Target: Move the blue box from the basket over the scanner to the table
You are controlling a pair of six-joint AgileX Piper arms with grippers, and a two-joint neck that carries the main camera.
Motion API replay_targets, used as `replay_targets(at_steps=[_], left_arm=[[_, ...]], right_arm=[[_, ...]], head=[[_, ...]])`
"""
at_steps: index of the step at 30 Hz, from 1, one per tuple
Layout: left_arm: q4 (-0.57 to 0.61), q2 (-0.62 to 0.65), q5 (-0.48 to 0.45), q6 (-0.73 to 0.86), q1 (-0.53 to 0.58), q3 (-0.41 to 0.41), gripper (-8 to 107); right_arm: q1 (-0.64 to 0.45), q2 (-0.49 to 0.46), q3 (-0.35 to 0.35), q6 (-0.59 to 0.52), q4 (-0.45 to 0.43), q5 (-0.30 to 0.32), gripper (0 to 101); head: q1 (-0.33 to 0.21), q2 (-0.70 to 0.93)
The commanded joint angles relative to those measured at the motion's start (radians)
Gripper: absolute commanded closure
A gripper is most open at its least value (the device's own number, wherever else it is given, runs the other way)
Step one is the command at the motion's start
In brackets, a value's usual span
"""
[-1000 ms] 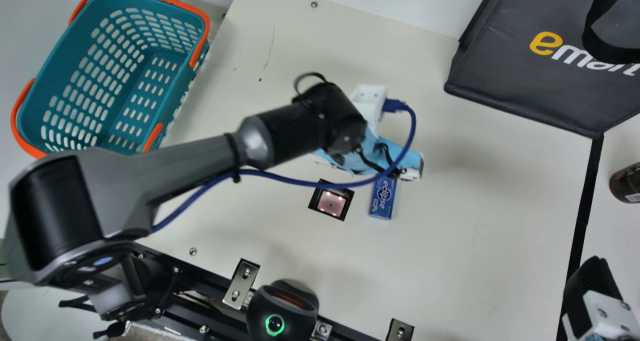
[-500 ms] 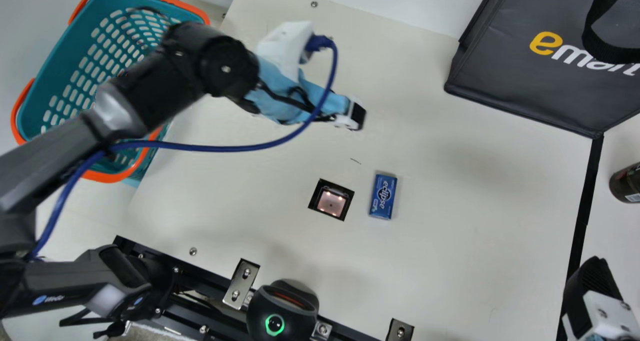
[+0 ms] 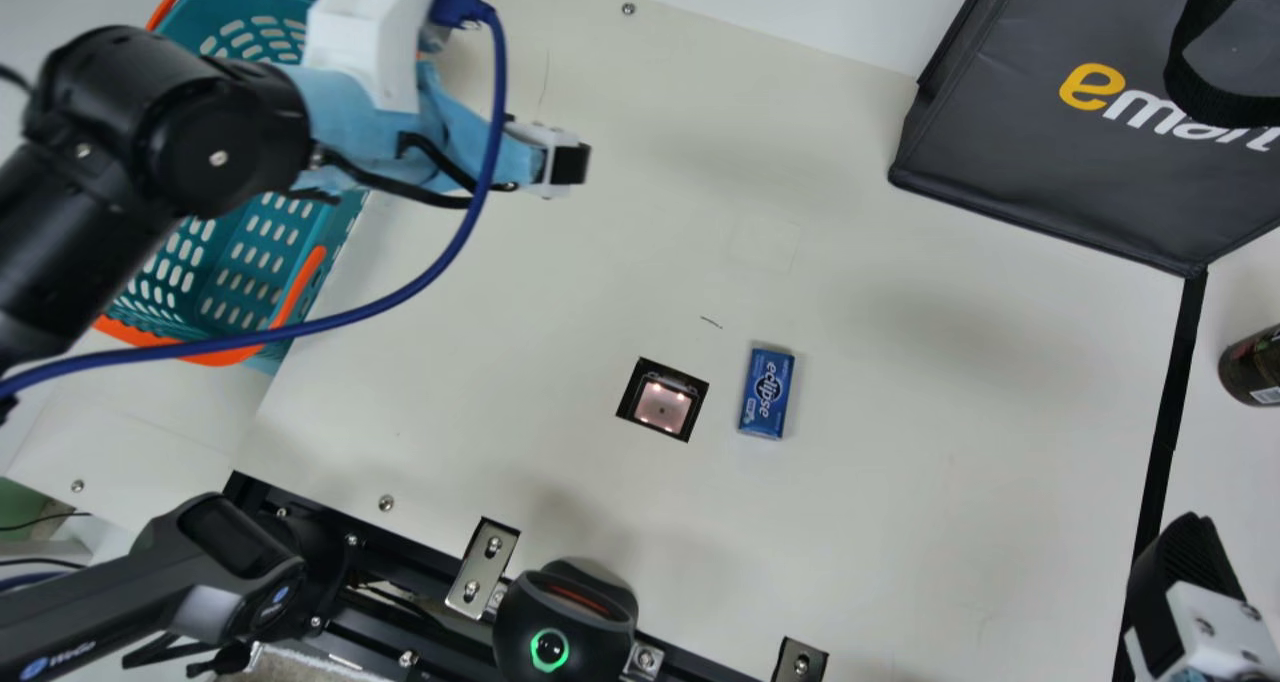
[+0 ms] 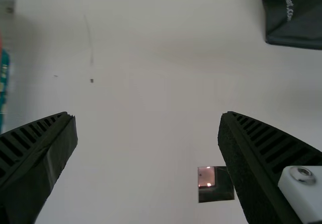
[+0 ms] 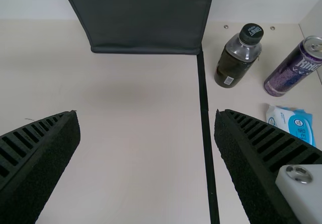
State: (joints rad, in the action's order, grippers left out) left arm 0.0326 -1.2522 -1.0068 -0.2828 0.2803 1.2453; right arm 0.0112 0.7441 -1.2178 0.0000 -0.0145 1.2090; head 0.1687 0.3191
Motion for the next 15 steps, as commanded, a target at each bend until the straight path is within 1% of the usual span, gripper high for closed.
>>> replay_targets(at_steps=[1, 5, 10, 11, 14, 15], left_arm=[[-0.059, 0.041, -0.004, -0.001, -0.003, -0.001, 9], [-0.08, 0.104, -0.015, 0.011, -0.019, 0.0, 9], [-0.027, 0.172, -0.022, 0.071, -0.081, 0.013, 9], [-0.044, 0.157, -0.022, 0.05, -0.061, 0.012, 9], [-0.033, 0.173, -0.022, 0.07, -0.081, 0.012, 9], [-0.033, 0.175, -0.022, 0.07, -0.081, 0.012, 9]], right_arm=[[0.0, 0.0, 0.0, 0.0, 0.0, 0.0, 6], [0.0, 0.0, 0.0, 0.0, 0.0, 0.0, 6], [0.0, 0.0, 0.0, 0.0, 0.0, 0.0, 6], [0.0, 0.0, 0.0, 0.0, 0.0, 0.0, 6], [0.0, 0.0, 0.0, 0.0, 0.0, 0.0, 6], [0.0, 0.0, 0.0, 0.0, 0.0, 0.0, 6]], head=[[-0.03, 0.002], [-0.03, 0.002], [-0.03, 0.002], [-0.03, 0.002], [-0.03, 0.002], [-0.03, -0.021]])
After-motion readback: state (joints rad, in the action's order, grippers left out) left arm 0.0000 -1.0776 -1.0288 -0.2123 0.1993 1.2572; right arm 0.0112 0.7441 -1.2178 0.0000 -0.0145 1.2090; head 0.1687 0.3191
